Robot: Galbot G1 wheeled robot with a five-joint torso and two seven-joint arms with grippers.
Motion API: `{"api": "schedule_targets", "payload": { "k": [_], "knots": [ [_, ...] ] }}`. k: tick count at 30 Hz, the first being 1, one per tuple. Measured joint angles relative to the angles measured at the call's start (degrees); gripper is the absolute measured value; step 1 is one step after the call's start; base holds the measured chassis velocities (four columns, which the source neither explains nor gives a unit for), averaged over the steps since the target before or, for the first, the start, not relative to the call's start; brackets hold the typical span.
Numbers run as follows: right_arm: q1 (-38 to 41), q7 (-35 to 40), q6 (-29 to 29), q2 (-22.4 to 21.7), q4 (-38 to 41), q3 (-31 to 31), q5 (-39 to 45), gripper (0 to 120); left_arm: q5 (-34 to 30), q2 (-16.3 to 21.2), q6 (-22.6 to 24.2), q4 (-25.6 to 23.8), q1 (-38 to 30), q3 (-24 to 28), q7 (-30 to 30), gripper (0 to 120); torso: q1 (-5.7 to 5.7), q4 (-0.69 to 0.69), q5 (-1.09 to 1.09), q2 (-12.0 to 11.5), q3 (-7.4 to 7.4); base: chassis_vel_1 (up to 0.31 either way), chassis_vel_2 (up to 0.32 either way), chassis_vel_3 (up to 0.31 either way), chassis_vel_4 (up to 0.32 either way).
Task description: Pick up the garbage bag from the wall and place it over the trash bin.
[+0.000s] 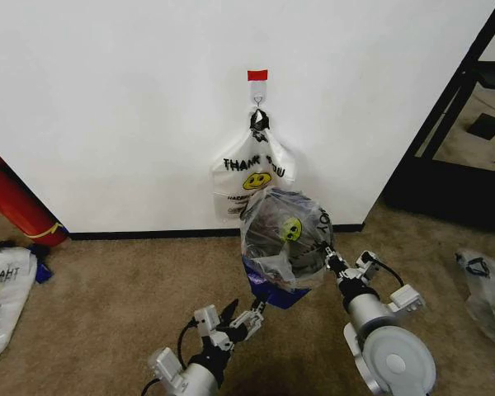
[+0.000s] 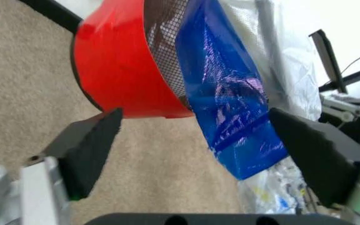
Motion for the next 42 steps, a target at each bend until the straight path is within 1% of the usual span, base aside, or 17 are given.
{"api": "schedule_targets", "payload": {
  "k": [2,3,4,9,10,11,14,16,18,19,23,24,25,29,35,38,42],
  "knots": [
    [-0.3,-0.3,-0.1,0.2,0.0,-0.2,-0.6,1,-1.8,-0.3,0.3,0.0,-0.3,0.0,-0.1,79,0.0,0.0,0.01,0.0,0.0,0.0,0.0,0.0,0.0],
    [-0.3,-0.3,-0.1,0.2,0.0,-0.2,-0.6,1,-1.8,-0.3,0.3,0.0,-0.3,0.0,-0.1,79,0.0,0.0,0.01,0.0,0.0,0.0,0.0,0.0,0.0],
    [-0.4,-0.4,-0.1,0.2,0.0,-0.3,-0.9,1,-2.2,-0.4,0.5,0.0,-0.4,0.0,-0.1,75,0.0,0.0,0.0,0.0,0.0,0.0,0.0,0.0,0.0],
    [-0.4,-0.5,-0.4,0.7,-0.1,-0.5,-1.0,1,-2.6,-0.7,0.6,0.4,-0.8,0.0,-0.7,53,0.01,0.0,0.0,0.0,0.0,0.0,0.0,0.0,0.0],
    [-0.4,-0.5,-0.4,0.8,-0.1,-0.5,-1.0,1,-2.6,-0.7,0.6,0.4,-0.9,0.0,-1.0,50,0.01,0.0,0.0,0.0,0.0,0.0,0.0,0.0,0.0],
    [-0.4,-0.5,-0.4,0.8,-0.1,-0.5,-1.0,1,-2.6,-0.7,0.6,0.4,-0.9,0.0,-1.0,50,0.01,0.0,0.0,0.0,0.0,0.0,0.0,0.0,0.0],
    [-0.4,-0.4,-0.4,1.0,0.0,-0.5,-0.9,1,-2.8,-0.7,0.5,0.6,-1.0,-0.2,-1.4,38,0.01,0.0,0.0,0.0,0.0,0.0,0.0,0.0,0.0],
    [-0.7,-0.4,-0.4,1.2,0.0,-0.4,-0.9,1,-2.9,-0.7,0.5,0.8,-1.0,-0.3,-1.5,29,0.01,0.0,0.0,0.0,0.0,0.0,0.0,0.0,0.0],
    [-0.8,-0.4,-0.4,1.3,0.0,-0.4,-0.9,1,-3.1,-0.8,0.5,1.1,-1.1,-0.3,-1.6,22,0.0,0.0,0.0,0.0,0.0,0.0,0.0,0.0,0.0],
    [-0.8,-0.4,-0.4,1.3,0.0,-0.4,-0.9,1,-3.1,-0.8,0.5,1.1,-1.1,-0.3,-1.6,22,0.0,0.0,0.0,0.0,0.0,0.0,0.0,0.0,0.0],
    [-1.1,-0.4,-0.4,1.8,0.5,-0.6,-0.7,1,-3.3,-1.3,0.6,1.7,-1.4,-0.3,-1.9,4,0.01,0.0,0.0,0.0,0.0,0.0,0.0,0.0,0.0],
    [-1.2,-0.4,-0.4,1.9,0.5,-0.6,-0.7,1,-3.3,-1.3,0.6,1.7,-1.4,-0.3,-1.9,4,0.0,0.0,0.0,0.0,0.0,0.0,0.0,0.0,0.0],
    [-1.3,-0.4,-0.4,2.1,0.6,-0.7,-0.7,1,-3.3,-1.6,0.6,1.8,-1.5,-0.3,-2.2,0,0.01,0.0,0.0,0.0,0.0,0.0,0.0,0.0,0.0],
    [-1.6,-0.4,-0.4,2.3,0.6,-0.7,-0.7,1,-3.1,-1.8,0.5,1.8,-1.4,-0.4,-2.5,0,0.0,0.0,0.0,0.0,0.0,0.0,0.0,0.0,0.0],
    [-2.0,-0.4,-0.4,2.5,1.4,-0.7,-0.4,1,0.2,-2.1,-0.3,3.3,-1.5,-0.3,-3.6,0,0.01,0.0,0.0,0.0,0.0,0.0,0.0,0.0,0.0],
    [-2.6,-0.2,-0.4,2.7,2.9,-0.8,0.0,1,2.8,-3.2,-0.9,5.7,-2.7,0.6,-4.6,0,0.0,0.01,0.0,0.0,0.0,0.0,0.0,0.0,0.0],
    [-3.3,-0.1,-0.6,2.7,3.8,-0.9,0.1,1,4.2,-4.5,-1.2,7.6,-4.8,1.3,-5.4,0,0.0,0.0,0.0,0.0,0.0,0.0,0.0,0.0,0.0]
  ]
}}
